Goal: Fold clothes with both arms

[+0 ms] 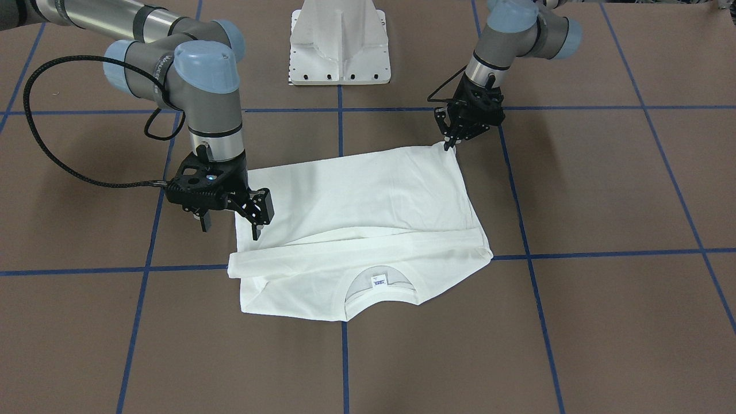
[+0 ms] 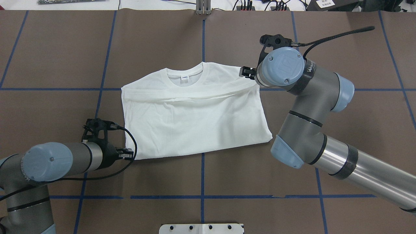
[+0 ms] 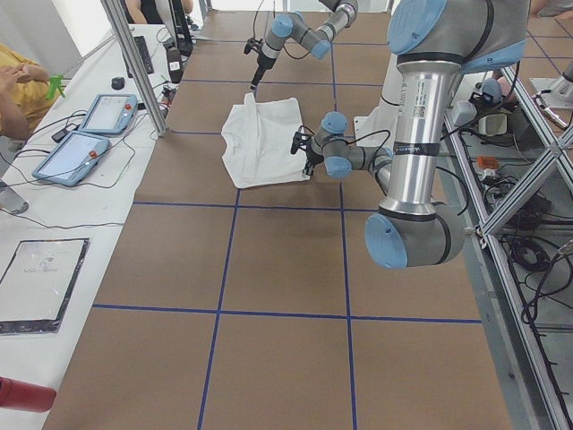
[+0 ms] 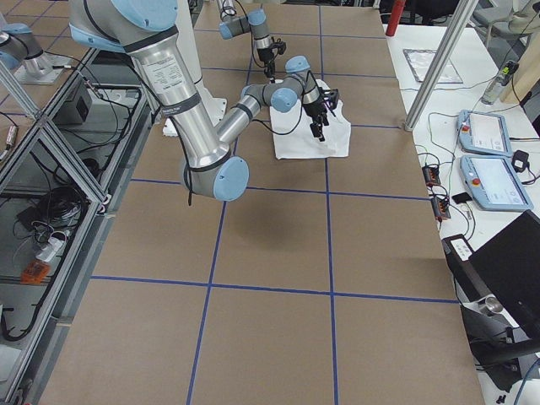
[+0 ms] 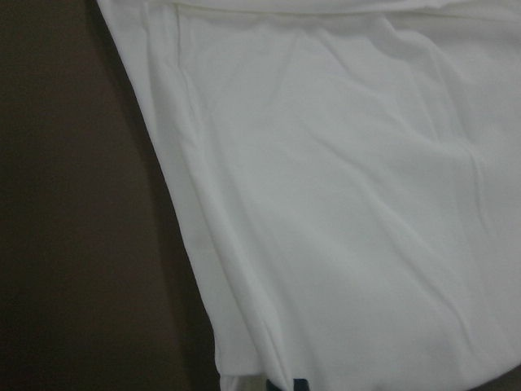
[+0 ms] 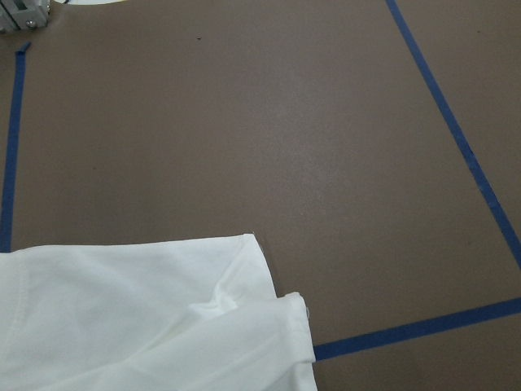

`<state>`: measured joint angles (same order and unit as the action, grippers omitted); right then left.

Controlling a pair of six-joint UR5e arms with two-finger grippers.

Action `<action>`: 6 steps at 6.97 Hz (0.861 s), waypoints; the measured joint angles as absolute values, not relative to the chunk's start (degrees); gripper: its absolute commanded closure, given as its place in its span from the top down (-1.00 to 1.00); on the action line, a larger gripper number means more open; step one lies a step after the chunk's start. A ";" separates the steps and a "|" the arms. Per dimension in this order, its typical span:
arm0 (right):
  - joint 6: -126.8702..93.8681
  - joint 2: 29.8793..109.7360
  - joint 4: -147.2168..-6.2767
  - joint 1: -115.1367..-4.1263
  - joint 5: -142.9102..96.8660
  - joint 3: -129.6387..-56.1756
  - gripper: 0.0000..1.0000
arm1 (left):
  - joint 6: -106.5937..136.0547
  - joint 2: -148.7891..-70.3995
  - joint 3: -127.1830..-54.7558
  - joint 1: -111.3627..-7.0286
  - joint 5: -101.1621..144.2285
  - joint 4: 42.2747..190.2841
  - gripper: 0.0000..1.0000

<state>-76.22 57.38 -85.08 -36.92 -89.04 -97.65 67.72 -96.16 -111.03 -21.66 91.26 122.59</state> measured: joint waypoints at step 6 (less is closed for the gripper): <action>-76.42 57.46 -85.00 -35.71 -88.87 -97.48 1.00 | 39.29 -110.52 -82.84 -47.90 91.17 123.64 -1.00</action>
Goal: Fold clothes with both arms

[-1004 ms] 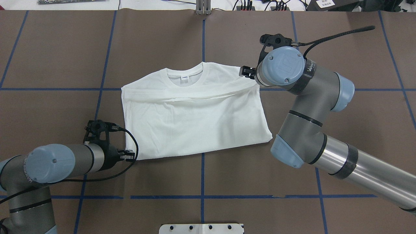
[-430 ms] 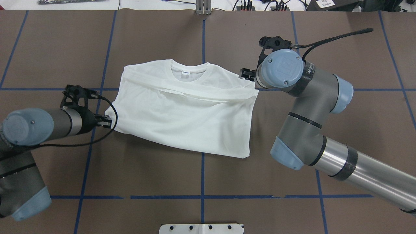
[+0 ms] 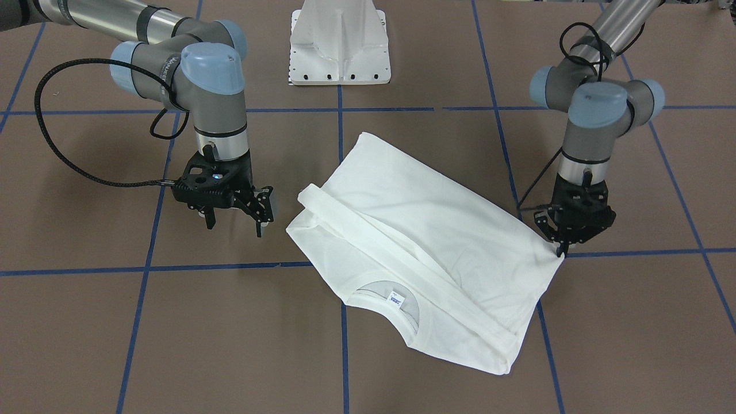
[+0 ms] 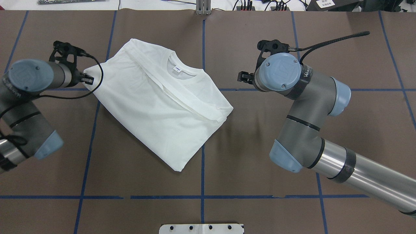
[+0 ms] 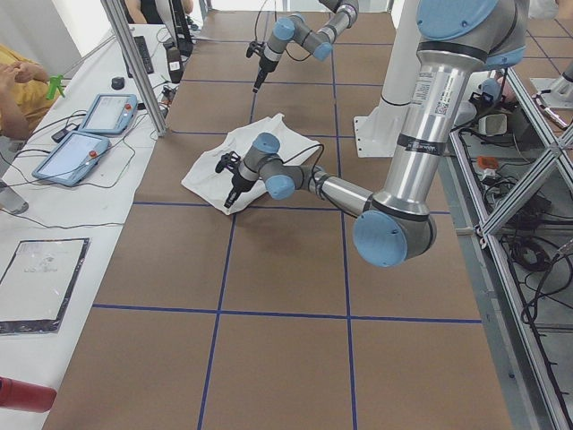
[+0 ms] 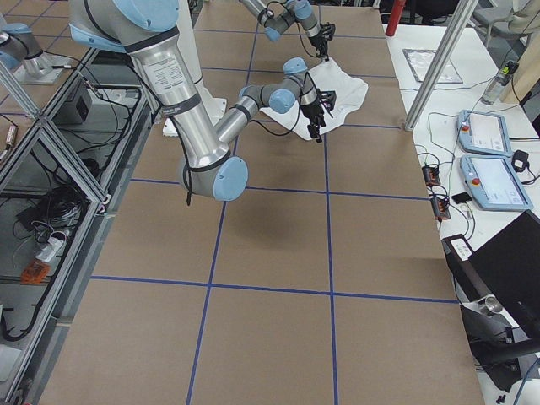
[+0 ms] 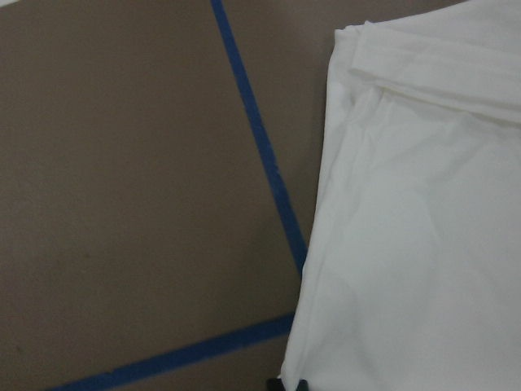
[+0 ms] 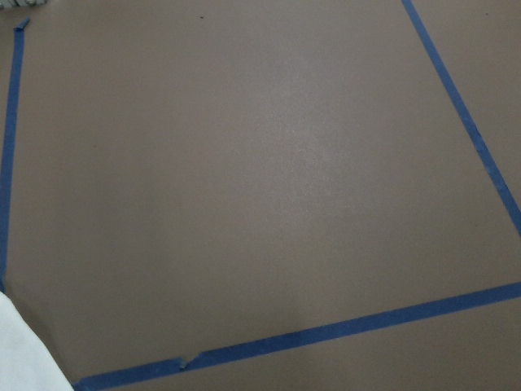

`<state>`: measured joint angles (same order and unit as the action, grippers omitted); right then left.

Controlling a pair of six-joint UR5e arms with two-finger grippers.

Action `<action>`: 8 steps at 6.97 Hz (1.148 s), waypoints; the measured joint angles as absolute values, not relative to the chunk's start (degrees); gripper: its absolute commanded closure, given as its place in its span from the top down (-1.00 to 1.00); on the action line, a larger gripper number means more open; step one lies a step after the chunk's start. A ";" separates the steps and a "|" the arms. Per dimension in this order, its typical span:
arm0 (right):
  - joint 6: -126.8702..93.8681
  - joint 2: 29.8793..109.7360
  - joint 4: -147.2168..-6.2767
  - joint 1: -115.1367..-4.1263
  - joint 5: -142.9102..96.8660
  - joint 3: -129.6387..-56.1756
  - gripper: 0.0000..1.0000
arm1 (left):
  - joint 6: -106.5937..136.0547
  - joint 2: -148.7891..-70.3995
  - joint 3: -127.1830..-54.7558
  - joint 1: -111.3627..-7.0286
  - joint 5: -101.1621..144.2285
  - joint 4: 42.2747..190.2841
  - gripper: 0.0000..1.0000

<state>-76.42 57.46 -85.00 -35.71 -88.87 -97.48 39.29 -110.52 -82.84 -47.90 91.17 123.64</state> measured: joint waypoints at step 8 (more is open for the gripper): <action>-89.31 48.17 -85.33 -30.85 -85.72 -89.97 0.91 | 33.17 -121.82 -69.78 -54.34 98.58 134.97 1.00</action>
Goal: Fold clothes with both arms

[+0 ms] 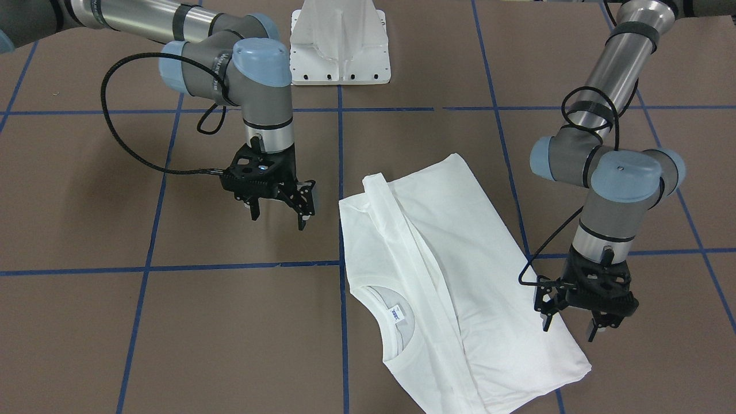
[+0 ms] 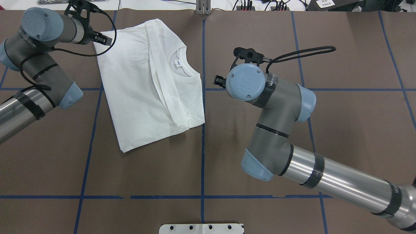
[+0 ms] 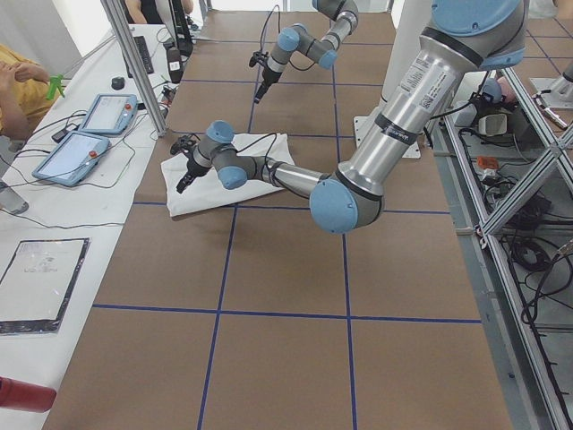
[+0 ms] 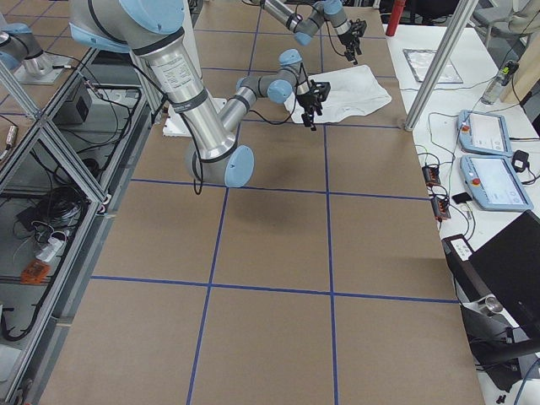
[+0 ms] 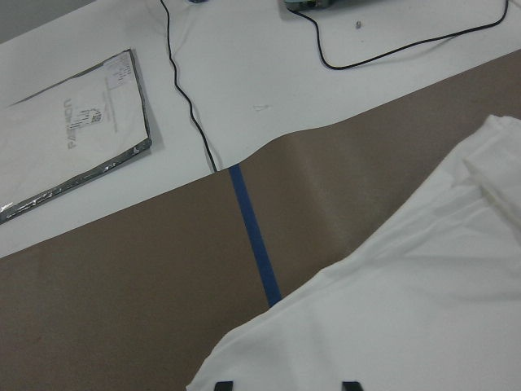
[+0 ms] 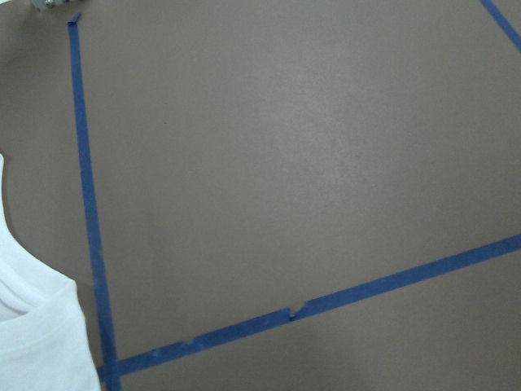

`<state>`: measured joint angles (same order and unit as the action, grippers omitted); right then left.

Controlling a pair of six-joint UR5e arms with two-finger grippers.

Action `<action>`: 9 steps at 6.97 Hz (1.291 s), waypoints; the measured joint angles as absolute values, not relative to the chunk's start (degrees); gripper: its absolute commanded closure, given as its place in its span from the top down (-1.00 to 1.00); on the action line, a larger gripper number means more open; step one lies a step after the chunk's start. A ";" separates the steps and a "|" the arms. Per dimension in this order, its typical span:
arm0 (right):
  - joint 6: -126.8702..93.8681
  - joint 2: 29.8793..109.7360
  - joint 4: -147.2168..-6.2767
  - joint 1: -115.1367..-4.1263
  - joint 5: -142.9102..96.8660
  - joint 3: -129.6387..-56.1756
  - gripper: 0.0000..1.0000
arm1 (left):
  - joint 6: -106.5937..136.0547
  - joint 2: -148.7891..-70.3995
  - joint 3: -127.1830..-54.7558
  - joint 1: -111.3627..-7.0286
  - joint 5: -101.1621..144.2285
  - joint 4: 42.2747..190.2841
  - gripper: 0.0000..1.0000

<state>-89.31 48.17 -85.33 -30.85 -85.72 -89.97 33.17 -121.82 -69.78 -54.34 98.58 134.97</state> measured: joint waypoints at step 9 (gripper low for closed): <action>-115.78 38.20 -86.35 -22.72 -85.37 -75.23 0.50 | 33.93 -117.14 -76.95 -54.00 99.32 135.26 1.00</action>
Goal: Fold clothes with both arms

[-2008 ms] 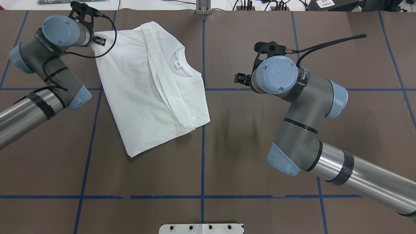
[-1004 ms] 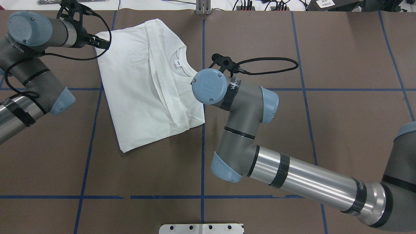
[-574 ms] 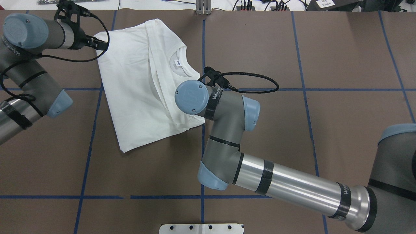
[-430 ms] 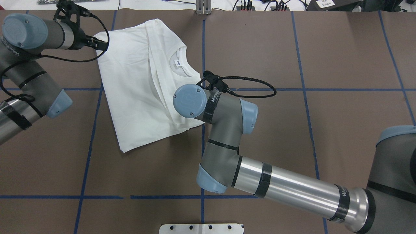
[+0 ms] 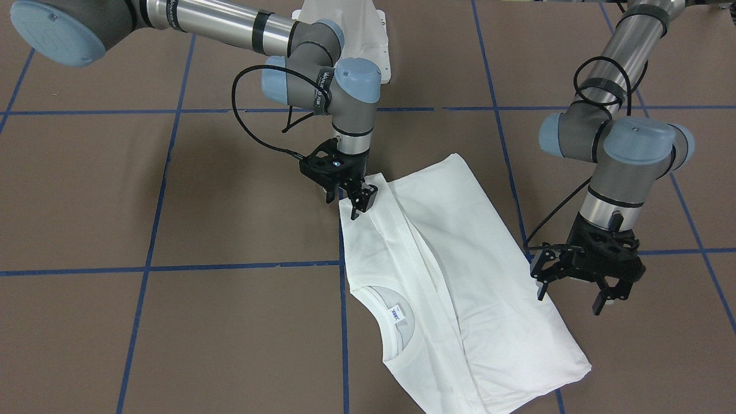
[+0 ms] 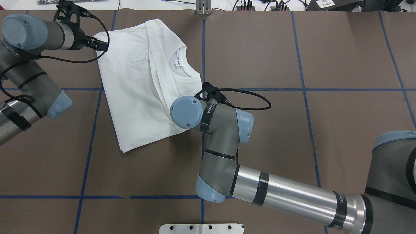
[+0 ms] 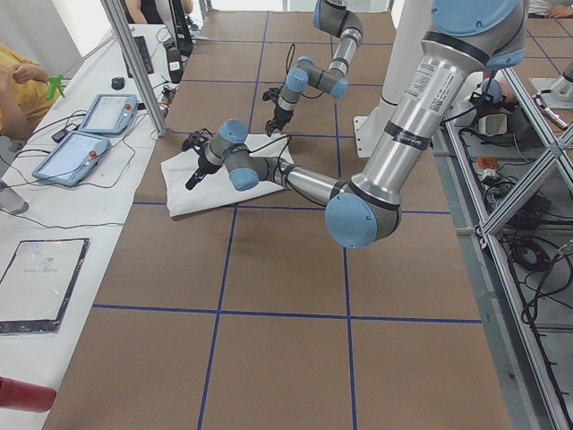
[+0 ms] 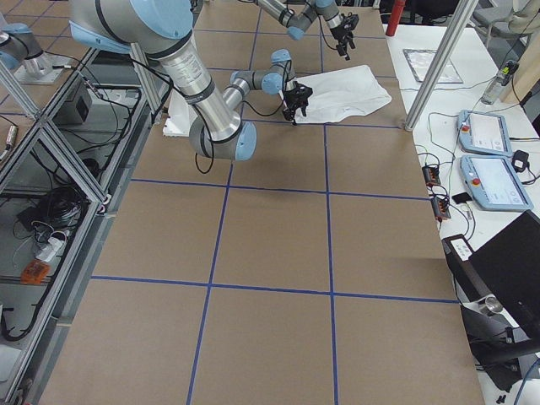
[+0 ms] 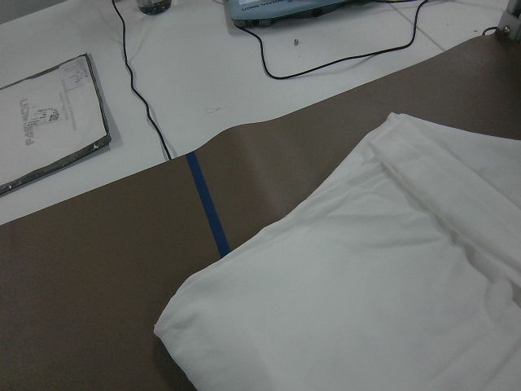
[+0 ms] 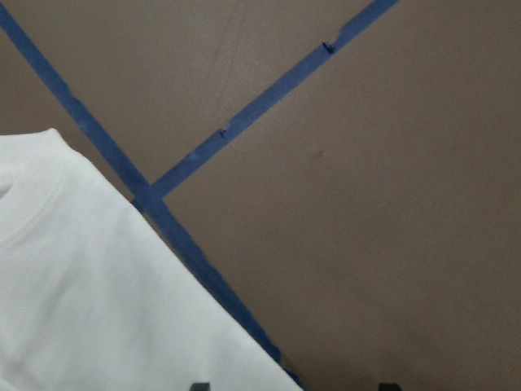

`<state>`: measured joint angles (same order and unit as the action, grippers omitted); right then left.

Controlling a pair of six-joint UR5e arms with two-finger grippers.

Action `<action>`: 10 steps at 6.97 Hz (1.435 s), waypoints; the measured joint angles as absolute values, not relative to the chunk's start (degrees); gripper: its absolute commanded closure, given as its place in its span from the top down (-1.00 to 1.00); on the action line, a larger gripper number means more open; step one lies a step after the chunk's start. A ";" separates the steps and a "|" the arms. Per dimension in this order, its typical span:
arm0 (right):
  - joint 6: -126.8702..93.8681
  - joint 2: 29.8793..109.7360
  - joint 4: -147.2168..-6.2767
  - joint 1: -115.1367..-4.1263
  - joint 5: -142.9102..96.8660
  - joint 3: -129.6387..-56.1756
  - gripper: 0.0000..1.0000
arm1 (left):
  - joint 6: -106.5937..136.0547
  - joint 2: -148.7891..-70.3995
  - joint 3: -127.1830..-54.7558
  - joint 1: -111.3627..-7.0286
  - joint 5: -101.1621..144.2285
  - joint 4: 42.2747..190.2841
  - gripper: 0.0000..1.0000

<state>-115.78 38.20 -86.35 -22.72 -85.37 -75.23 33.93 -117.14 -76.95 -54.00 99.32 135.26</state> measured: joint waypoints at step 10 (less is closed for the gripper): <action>-117.75 37.03 -86.79 -22.50 -83.78 -75.46 -1.00 | 37.19 -115.49 -78.05 -53.64 99.32 135.28 1.00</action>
<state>-117.75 37.03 -86.79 -22.50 -83.78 -75.46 37.19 -115.49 -78.05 -53.64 99.32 135.28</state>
